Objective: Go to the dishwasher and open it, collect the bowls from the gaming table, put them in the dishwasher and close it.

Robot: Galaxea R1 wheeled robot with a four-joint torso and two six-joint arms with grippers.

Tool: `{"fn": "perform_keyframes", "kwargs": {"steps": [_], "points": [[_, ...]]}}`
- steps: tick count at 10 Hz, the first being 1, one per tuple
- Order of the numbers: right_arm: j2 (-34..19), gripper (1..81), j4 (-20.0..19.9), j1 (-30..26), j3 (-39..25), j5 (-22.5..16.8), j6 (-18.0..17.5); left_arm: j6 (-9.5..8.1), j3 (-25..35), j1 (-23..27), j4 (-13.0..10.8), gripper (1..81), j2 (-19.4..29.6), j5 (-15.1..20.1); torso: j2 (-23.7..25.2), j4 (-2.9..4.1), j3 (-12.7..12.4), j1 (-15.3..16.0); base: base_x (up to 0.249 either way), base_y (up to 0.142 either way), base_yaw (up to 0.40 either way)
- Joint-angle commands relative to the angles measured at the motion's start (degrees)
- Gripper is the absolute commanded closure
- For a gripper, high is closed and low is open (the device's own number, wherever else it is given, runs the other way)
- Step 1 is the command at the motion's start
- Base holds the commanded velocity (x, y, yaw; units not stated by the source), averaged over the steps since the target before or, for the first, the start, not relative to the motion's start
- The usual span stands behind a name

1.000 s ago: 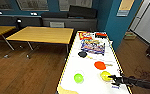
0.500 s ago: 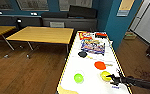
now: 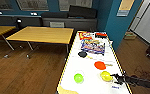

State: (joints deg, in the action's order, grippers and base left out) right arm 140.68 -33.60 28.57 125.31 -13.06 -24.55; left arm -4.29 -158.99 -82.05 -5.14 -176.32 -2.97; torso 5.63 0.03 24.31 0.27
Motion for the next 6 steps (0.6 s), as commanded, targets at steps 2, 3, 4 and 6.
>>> {"fn": "perform_keyframes", "kwargs": {"steps": [2, 3, 4, 6], "points": [[-0.6, 1.0, -1.5, -7.9, 0.6, -2.1, -0.1, 0.16, 0.2, 0.6, 0.5, 1.0, 0.1, 3.9, 0.0, 0.0, 0.0, 0.0, 0.0, 0.0, 0.0], [0.1, 1.0, -1.5, -7.9, 0.6, -2.1, -0.1, 0.16, 0.2, 0.6, 0.5, 1.0, 0.1, 3.9, 0.0, 0.0, 0.0, 0.0, 0.0, 0.0, 0.0], [1.2, 1.0, -1.5, -7.9, 0.6, -2.1, -0.1, 0.16, 0.2, 0.6, 0.5, 1.0, 0.2, 3.9, 0.0, 0.0, 0.0, 0.0, 0.0, 0.0, 0.0], [3.1, 1.0, -1.5, -7.6, 0.8, -2.1, -0.1, 0.16, 0.2, 0.6, 0.5, 1.0, 0.2, 3.9, 0.0, 0.0, 0.0, 0.0, 0.0, 0.0, 0.0]]}}
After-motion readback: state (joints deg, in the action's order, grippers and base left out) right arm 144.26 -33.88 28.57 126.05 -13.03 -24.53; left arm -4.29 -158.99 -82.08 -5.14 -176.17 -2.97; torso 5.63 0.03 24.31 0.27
